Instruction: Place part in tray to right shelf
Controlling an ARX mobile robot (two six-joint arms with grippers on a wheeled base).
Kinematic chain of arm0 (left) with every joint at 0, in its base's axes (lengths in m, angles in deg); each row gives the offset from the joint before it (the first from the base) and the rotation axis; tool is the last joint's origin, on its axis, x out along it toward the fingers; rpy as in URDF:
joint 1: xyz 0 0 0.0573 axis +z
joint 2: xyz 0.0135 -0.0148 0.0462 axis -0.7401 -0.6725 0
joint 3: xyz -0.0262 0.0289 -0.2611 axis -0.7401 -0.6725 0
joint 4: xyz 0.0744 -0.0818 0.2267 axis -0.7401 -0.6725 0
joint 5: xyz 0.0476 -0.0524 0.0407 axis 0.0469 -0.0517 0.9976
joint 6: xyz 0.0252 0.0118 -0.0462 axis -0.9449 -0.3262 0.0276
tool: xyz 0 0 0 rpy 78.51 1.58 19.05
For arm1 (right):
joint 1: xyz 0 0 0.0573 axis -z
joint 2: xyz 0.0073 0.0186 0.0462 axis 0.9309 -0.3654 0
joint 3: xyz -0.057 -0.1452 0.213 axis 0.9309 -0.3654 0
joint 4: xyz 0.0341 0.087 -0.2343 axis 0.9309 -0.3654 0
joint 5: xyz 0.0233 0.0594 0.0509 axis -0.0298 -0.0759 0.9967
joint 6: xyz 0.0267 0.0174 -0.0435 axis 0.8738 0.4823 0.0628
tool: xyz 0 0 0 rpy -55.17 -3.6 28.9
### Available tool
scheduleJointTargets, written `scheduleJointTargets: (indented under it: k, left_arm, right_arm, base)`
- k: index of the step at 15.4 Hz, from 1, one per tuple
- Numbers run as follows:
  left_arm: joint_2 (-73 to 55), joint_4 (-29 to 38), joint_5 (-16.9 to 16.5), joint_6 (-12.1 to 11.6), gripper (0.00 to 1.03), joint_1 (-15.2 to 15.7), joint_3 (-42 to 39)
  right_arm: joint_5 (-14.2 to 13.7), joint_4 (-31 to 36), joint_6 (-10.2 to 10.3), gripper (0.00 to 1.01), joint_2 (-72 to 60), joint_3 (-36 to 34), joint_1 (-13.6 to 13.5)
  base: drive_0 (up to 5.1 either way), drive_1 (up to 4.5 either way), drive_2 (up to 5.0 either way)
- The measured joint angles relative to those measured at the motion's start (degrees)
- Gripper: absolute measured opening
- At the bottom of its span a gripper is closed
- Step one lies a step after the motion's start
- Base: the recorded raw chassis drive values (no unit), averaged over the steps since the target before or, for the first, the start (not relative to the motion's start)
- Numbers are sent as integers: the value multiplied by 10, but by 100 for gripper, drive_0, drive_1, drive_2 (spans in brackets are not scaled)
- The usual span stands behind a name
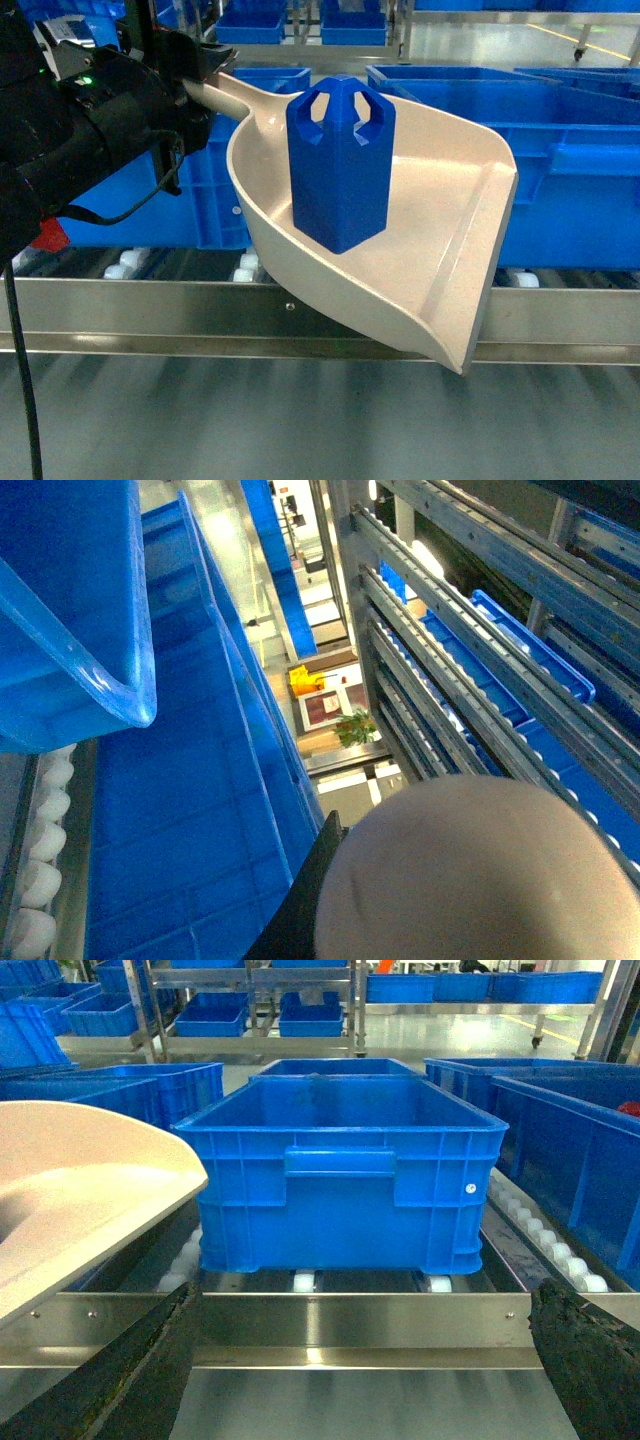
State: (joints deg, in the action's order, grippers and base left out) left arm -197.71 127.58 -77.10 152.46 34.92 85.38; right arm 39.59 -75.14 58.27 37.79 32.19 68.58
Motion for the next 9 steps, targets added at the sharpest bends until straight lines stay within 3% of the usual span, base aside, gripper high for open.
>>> scheduleJointTargets:
  k: [9]
  left_arm:
    - [0, 0, 0, 0, 12, 0, 0]
  right_arm:
    - [0, 0, 0, 98, 0, 0, 0]
  base:
    - [0, 0, 0]
